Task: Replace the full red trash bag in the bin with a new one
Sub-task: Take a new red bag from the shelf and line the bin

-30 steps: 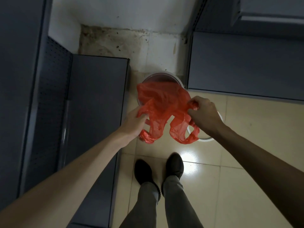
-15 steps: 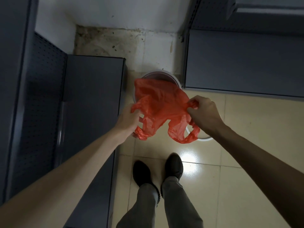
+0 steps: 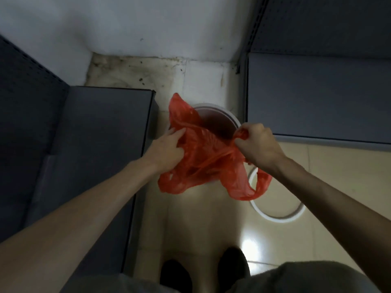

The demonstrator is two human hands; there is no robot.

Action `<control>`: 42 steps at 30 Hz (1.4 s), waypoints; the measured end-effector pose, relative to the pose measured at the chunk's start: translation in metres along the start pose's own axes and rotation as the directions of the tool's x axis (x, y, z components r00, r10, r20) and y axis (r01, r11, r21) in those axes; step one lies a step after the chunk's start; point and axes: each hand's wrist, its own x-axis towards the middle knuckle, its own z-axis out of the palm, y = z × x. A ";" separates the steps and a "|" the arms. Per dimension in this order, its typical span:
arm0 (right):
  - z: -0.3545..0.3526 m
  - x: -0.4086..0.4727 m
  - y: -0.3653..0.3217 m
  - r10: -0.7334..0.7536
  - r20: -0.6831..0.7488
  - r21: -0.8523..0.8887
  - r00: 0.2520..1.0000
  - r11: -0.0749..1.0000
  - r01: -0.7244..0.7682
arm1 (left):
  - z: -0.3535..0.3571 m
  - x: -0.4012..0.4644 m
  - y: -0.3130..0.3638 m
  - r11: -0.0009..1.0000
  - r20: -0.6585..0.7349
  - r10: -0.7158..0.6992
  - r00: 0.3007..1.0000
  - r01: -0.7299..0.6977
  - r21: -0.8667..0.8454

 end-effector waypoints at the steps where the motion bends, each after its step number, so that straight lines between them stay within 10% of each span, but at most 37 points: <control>1: 0.007 0.011 0.006 -0.022 -0.015 -0.013 1.000 1.000 0.021 | 0.003 0.016 -0.003 0.999 0.000 0.017 1.000 -0.017 0.033; 18: 0.079 0.097 0.051 -0.292 -0.106 -0.412 0.950 0.883 0.226 | 0.059 0.137 -0.033 0.982 0.149 -0.128 0.980 0.104 0.160; 29: 0.043 0.060 0.050 -0.303 -0.148 -0.410 0.941 0.885 0.221 | 0.005 0.083 -0.042 0.973 -0.266 0.209 0.941 -0.171 0.156; 42: 0.037 0.042 0.075 -0.224 -0.170 -0.449 0.960 0.885 0.127 | -0.004 0.059 -0.093 0.980 -0.517 0.175 0.838 -0.096 0.176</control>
